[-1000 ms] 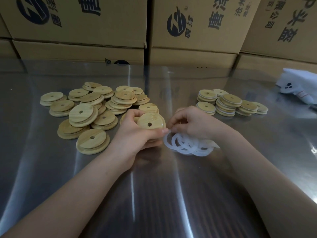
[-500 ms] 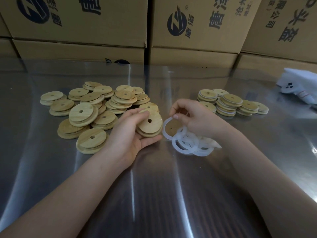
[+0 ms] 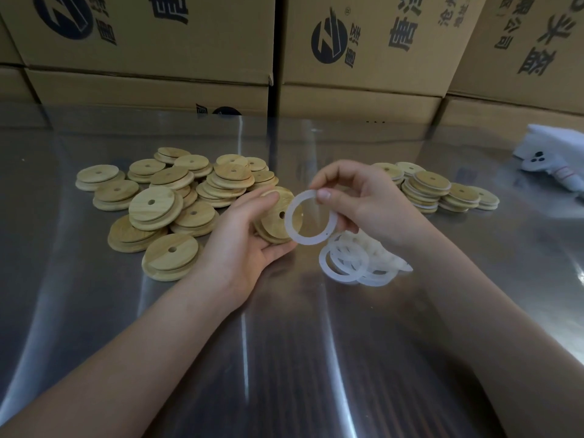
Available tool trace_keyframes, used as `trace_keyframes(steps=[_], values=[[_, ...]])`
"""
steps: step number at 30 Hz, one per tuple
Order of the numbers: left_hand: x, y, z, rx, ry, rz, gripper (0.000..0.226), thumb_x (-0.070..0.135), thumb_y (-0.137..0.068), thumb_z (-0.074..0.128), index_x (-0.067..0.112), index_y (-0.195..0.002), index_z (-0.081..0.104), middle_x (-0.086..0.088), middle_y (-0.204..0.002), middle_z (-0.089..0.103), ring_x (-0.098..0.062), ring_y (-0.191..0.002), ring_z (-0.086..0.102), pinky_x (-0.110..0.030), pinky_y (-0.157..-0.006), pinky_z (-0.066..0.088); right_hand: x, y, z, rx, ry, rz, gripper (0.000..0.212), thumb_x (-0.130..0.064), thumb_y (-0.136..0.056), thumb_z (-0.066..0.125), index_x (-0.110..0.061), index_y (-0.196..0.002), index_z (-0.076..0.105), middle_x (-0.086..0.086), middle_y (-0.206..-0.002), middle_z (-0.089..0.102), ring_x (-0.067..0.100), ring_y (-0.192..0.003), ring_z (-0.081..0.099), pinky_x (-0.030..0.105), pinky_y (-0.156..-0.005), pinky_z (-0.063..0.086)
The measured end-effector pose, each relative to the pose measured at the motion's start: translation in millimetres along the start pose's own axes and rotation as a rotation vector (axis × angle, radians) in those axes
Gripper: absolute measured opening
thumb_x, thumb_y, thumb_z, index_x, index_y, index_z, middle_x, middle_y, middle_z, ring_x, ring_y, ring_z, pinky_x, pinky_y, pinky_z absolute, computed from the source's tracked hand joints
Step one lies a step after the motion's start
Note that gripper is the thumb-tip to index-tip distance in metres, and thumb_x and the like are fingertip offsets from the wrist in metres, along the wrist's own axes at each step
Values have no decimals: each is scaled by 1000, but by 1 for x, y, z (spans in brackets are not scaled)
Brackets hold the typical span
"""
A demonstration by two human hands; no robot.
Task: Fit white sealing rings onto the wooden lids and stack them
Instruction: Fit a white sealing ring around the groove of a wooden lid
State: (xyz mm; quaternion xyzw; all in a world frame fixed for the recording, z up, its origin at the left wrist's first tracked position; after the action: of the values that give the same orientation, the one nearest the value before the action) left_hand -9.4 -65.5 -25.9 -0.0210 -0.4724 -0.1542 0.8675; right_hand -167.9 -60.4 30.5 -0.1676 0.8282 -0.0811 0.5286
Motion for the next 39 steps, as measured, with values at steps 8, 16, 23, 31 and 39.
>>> trace_keyframes(steps=[8, 16, 23, 31, 39], values=[[-2, 2, 5, -57, -156, 51, 52, -2, -83, 65, 19, -130, 58, -7, -112, 72, -24, -105, 70, -44, -91, 56, 4, 0, 15, -28, -47, -11, 11, -5, -93, 62, -15, -93, 67, -11, -74, 63, 13, -56, 54, 17, -48, 42], [-2, 7, 9, -57, -267, 110, 47, -6, -91, 56, 21, -129, 59, -7, -114, 71, -20, -103, 70, -40, -89, 57, 1, -1, 16, 43, -54, -89, 15, -7, -88, 68, -21, -84, 68, -11, -76, 64, 12, -57, 54, 14, -50, 42], [0, 10, 11, -48, -386, 181, 46, -3, -94, 54, 20, -134, 57, -2, -114, 72, -13, -105, 69, -40, -96, 55, 3, -1, 14, 84, -6, -90, 17, -11, -88, 68, -27, -82, 68, -13, -75, 64, 14, -60, 52, 15, -52, 41], [4, 14, 13, 5, -591, 360, 49, -1, -94, 57, 24, -136, 55, 4, -119, 69, -5, -109, 65, -35, -100, 51, 0, -1, 13, 82, 30, -108, 19, -4, -90, 64, -22, -83, 67, -18, -71, 64, 3, -58, 55, 12, -52, 43], [16, 22, 13, 91, -806, 663, 35, 3, -91, 62, 26, -117, 59, 9, -99, 71, -5, -98, 67, -40, -88, 55, 2, -2, 9, 70, 3, -83, 19, -4, -91, 61, -21, -83, 66, -12, -65, 62, 11, -56, 57, 24, -52, 46]])
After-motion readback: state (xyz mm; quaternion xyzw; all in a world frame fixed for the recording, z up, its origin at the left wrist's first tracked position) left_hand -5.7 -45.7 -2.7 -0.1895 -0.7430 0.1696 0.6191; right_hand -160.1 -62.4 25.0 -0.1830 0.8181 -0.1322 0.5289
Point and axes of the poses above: each hand's wrist, its own y-axis away from the middle knuckle, its own z-axis out of the palm, x = y × z, the point moved 5 cm from there along -y, towards the middle knuckle
